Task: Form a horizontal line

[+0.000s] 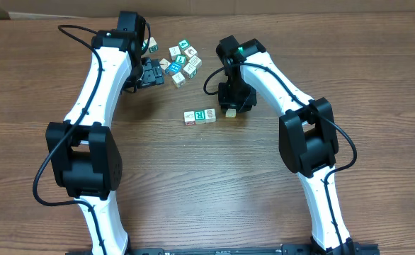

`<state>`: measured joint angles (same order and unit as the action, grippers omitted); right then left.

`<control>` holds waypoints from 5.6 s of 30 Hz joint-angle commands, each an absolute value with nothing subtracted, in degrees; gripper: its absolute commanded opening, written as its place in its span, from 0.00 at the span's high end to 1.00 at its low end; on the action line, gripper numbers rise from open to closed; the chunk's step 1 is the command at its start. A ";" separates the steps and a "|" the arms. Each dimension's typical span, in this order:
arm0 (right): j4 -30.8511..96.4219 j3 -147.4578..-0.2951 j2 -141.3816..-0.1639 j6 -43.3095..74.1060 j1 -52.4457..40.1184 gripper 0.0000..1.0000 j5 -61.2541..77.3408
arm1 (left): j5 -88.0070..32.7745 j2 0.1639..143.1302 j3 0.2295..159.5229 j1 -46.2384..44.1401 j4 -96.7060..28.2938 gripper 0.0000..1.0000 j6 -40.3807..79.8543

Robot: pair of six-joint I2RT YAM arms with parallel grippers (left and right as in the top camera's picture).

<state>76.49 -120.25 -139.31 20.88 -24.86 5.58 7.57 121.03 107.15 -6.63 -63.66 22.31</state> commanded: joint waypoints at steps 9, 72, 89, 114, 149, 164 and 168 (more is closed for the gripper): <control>75.16 -119.83 -139.81 21.04 -25.06 0.19 5.65 | 8.08 119.90 107.94 -6.39 -63.66 0.00 22.26; 78.52 -119.83 -139.81 30.65 -15.97 0.76 -2.70 | 8.08 119.90 107.94 -6.39 -63.66 0.00 22.26; 79.18 -119.20 -139.81 30.65 -20.43 0.96 1.19 | 8.08 119.90 107.94 -6.39 -63.66 0.00 22.26; 77.21 -119.20 -139.81 30.68 -24.12 0.96 7.46 | 8.08 119.90 107.94 -6.39 -63.66 0.00 22.26; 72.47 -119.20 -139.81 23.75 -25.15 0.96 8.05 | 8.08 119.87 107.94 -6.39 -63.64 0.00 22.26; 72.71 -119.20 -139.81 21.96 -26.11 0.95 8.03 | 8.08 119.87 107.94 -6.39 -63.64 0.00 22.26; 72.71 -119.20 -139.81 21.65 -26.15 0.95 8.05 | 8.08 119.90 107.94 -6.39 -63.64 0.01 22.26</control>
<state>72.84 -119.48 -139.33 22.50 -25.67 7.66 7.57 121.03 107.15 -6.63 -63.66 22.31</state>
